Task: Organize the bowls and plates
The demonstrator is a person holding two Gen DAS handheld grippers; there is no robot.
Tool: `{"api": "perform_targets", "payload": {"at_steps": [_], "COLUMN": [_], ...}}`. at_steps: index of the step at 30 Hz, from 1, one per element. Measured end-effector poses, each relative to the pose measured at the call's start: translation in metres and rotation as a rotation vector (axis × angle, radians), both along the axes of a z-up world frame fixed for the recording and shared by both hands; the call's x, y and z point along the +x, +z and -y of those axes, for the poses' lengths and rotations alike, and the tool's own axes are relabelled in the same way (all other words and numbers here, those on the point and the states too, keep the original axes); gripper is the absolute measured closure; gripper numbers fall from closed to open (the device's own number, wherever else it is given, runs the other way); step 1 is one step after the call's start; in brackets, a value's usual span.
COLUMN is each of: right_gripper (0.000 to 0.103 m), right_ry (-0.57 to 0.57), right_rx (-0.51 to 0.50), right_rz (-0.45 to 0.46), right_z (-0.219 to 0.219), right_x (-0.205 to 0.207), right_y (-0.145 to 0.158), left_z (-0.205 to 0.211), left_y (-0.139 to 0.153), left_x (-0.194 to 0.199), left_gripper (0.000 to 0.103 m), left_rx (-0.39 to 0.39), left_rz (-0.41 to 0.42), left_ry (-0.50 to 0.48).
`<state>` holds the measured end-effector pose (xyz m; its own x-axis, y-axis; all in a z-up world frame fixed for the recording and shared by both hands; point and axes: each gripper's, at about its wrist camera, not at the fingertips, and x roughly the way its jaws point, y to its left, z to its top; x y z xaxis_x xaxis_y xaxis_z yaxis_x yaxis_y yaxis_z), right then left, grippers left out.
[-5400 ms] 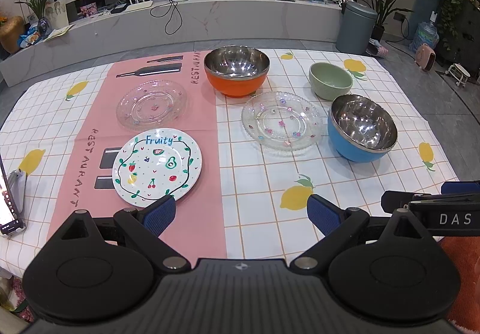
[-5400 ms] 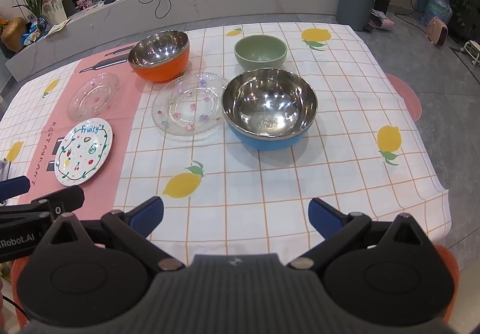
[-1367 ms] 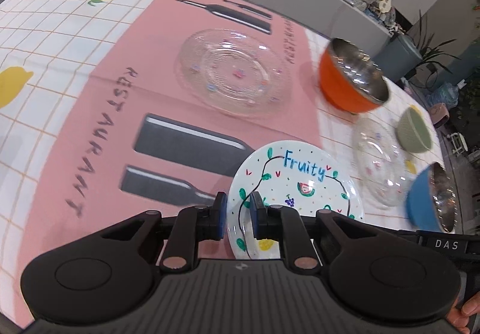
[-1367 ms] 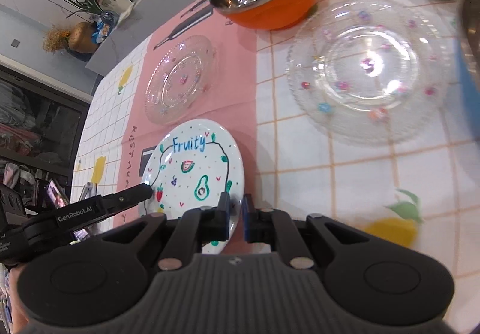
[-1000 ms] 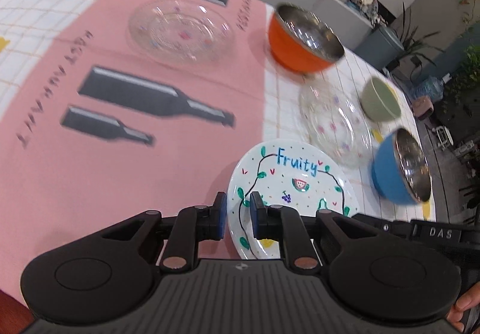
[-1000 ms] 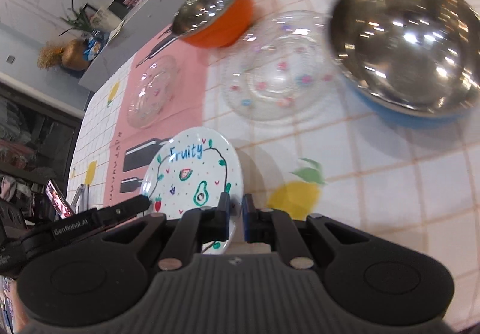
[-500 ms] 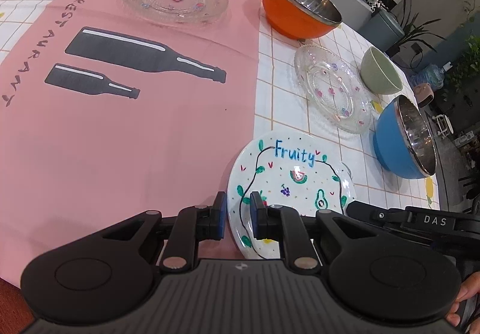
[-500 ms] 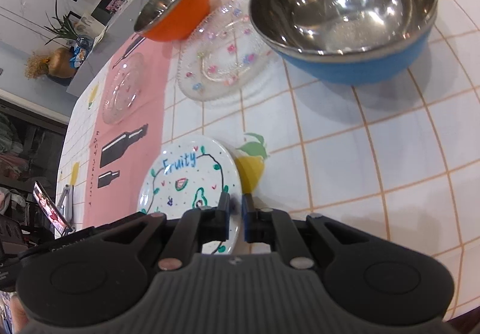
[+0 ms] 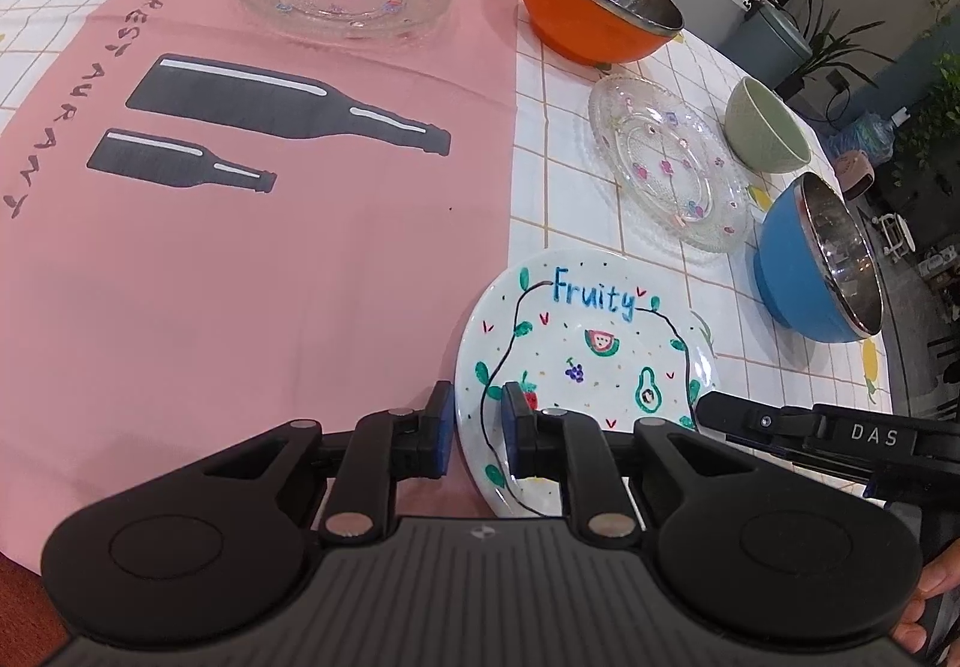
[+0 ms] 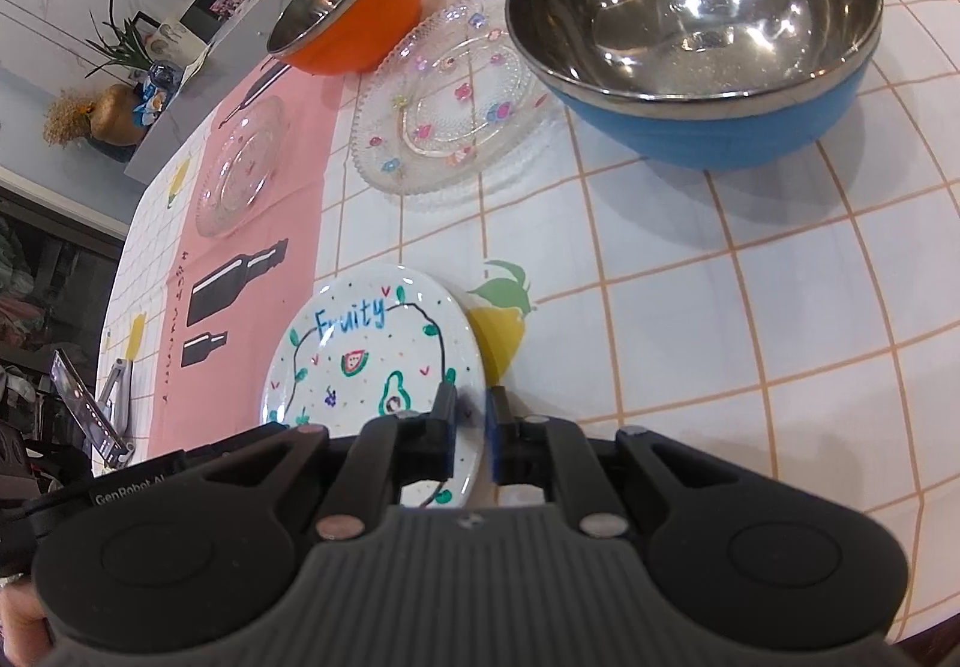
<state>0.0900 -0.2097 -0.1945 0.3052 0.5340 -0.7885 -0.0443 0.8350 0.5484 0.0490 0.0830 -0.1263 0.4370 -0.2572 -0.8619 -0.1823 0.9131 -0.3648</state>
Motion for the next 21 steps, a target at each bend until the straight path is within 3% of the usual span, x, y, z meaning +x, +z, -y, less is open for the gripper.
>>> {"api": "perform_targets", "payload": {"at_steps": [3,5,8,11,13,14,16,19,21], "right_gripper": [0.092,0.089,0.079,0.079,0.081,0.087,0.092,0.094,0.097], "right_ry": [-0.002,0.008,0.041,0.077,0.084,0.089,0.096,0.125,0.141], "right_rx": [-0.006,-0.02,-0.068,-0.112,-0.141,-0.155,-0.183,-0.215,-0.241], "right_rz": [-0.007,0.0,0.027,0.056,0.065,0.065,0.07,0.1,0.117], "right_z": [-0.001,-0.002,-0.003,-0.003,0.0,0.002,0.003,0.0,-0.003], "right_x": [-0.001,-0.003,-0.009,-0.021,-0.031,-0.036,-0.044,-0.053,-0.057], "right_y": [0.001,0.004,0.011,0.016,0.017,0.016,0.014,0.013,0.014], "left_z": [0.0,0.001,0.002,0.005,0.005,0.005,0.006,0.01,0.013], "left_y": [0.003,0.005,0.008,0.009,0.006,0.004,0.003,0.003,0.003], "left_x": [-0.004,-0.009,-0.021,-0.032,-0.036,-0.038,-0.042,-0.048,-0.052], "left_gripper": [0.081,0.073,0.073,0.072,0.065,0.065,0.069,0.095,0.095], "left_rx": [0.013,0.036,0.043,0.022,-0.001,-0.006,0.008,0.103,0.125], "left_rz": [-0.008,-0.012,-0.008,-0.011,-0.024,-0.033,-0.031,-0.023,-0.017], "left_ry": [-0.017,-0.047,-0.094,-0.129,-0.134,-0.133,-0.142,-0.151,-0.165]}}
